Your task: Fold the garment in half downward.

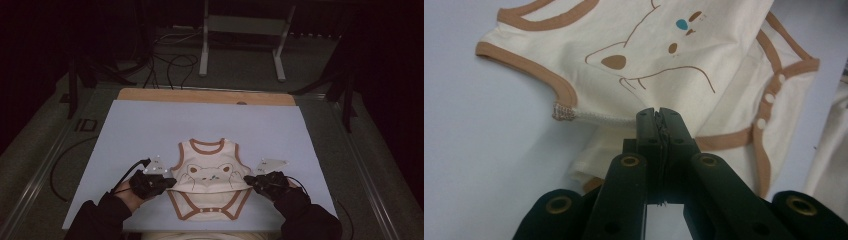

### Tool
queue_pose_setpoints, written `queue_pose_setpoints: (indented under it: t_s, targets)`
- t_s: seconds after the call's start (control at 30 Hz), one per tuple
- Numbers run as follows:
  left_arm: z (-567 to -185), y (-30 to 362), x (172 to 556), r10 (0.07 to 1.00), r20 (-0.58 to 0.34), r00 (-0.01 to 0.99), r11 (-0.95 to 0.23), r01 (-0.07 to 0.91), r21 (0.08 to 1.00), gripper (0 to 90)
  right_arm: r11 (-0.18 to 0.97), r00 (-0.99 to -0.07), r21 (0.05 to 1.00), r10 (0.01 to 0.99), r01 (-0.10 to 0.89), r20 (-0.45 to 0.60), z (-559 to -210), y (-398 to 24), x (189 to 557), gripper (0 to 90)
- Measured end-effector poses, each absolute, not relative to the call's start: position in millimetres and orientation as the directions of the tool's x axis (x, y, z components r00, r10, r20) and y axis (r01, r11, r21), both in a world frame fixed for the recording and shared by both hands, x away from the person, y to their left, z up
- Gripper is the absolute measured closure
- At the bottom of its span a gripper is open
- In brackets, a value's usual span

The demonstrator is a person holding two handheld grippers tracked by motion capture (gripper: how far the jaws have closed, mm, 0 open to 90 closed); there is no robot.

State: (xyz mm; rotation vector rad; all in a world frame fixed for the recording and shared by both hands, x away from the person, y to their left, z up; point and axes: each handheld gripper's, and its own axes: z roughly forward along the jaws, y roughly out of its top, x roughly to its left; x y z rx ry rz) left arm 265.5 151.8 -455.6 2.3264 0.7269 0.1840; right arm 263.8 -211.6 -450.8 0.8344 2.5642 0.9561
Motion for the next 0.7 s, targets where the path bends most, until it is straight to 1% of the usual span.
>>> queue_pose_setpoints:
  t_s: [0.23,0.43,0.7]
  targets:
    - [-457.4,150.0,249.9,0.534,-0.055,0.844,-0.626,0.438,0.645,89.9,0.613,-0.795,0.663,0.605,0.43,-0.044,-454.0,-214.9,254.7,90.0]
    - [-461.0,149.1,240.0,0.528,-0.08,0.845,-0.615,0.446,0.65,89.9,0.619,-0.797,0.657,0.602,0.431,-0.043,-458.4,-215.4,244.9,90.0]
    - [-471.0,149.7,234.0,0.53,-0.089,0.844,-0.626,0.459,0.63,89.9,0.628,-0.8,0.639,0.599,0.445,-0.032,-464.6,-216.9,235.2,90.0]
